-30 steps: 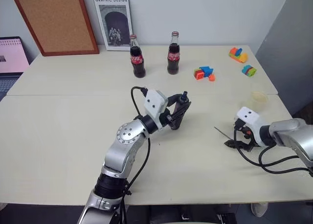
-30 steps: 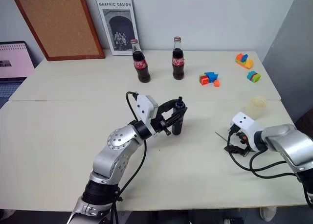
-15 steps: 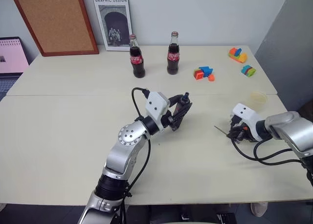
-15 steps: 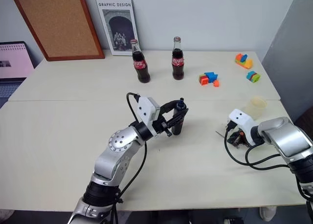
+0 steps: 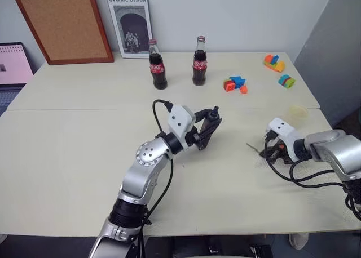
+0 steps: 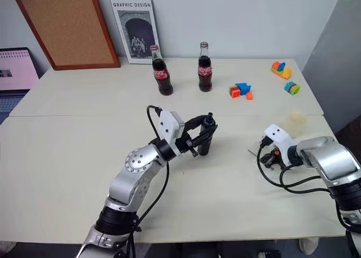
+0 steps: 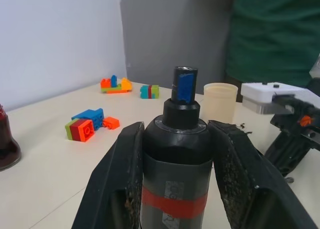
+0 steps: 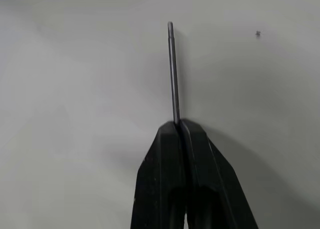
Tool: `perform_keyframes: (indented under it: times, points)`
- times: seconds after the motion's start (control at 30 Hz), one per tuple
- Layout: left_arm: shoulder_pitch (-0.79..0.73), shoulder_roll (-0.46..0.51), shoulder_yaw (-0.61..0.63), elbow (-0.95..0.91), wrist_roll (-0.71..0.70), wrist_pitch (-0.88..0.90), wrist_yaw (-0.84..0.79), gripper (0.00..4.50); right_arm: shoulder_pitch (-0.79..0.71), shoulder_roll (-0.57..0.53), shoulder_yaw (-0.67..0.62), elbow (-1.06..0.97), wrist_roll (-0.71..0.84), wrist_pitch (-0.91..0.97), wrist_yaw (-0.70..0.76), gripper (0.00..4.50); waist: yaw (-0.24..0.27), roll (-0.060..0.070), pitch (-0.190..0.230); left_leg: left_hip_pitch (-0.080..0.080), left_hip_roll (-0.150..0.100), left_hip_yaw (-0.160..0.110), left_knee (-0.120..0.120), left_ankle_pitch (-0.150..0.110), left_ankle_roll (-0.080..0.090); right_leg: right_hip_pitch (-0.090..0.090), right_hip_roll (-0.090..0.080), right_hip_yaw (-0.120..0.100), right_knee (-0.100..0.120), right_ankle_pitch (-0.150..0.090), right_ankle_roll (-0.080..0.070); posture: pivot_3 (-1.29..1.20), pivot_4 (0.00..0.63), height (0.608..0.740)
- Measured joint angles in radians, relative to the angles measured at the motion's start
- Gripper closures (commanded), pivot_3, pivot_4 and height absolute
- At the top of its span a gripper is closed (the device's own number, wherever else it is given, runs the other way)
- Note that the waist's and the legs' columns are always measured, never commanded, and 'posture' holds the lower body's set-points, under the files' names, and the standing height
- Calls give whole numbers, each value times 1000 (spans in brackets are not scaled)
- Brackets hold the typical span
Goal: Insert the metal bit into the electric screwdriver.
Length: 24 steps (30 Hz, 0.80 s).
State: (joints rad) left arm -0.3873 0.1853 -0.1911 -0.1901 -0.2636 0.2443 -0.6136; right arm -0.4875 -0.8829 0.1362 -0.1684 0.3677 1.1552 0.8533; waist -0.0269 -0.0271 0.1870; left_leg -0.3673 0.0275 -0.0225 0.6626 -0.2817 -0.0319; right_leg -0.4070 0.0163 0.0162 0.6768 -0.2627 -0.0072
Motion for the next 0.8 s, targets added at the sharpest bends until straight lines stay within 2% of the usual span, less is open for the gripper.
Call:
perform_keyframes:
  times: [0.13, 0.23, 0.27, 0.33, 0.5, 0.8]
  points:
    - [-24, 40, 14, 0, -33, 33, -38, 2876, 44, 111, -227, -126, 92, 7, -61, 4500, -1, 0, 0, -1, 0, -1, 0, 0, 0, 0, 0, 0, -1, 0, 0, 0, 150, 740]
    - [-30, 49, 20, -1, -43, 49, -47, 2878, 45, 175, -311, -188, 134, 8, -107, 4500, -2, 0, 0, 0, 0, -1, 0, 0, 0, 0, 0, 0, -1, 0, 0, 0, 150, 740]
    - [-33, 54, 25, 0, -47, 55, -47, 2878, 41, 254, -377, -223, 157, -1, -158, 4500, -3, 0, 0, 0, 0, -1, 0, 0, 0, 0, 0, 0, 0, 0, 0, 0, 150, 740]
    - [-39, 55, 27, 0, -47, 64, -42, 2879, 35, 350, -429, -278, 182, -32, -223, 4500, -3, 0, 0, 0, 0, -1, -1, 0, 0, -1, 0, 0, 1, 0, 0, 0, 150, 740]
    - [-54, 44, 41, -1, -49, 88, -16, 2880, -27, 517, -445, -361, 195, -141, -382, 4500, -3, 1, 1, -1, 0, -1, -1, 0, 0, -2, 0, 1, 1, 0, 0, 0, 150, 740]
    - [-48, -25, 47, -18, -30, 96, 91, 2880, -126, 668, -362, -365, 196, -291, -507, 4500, -2, 1, 1, -10, 1, -2, 0, 0, 0, -10, 0, 0, 1, 0, 0, 0, 150, 740]
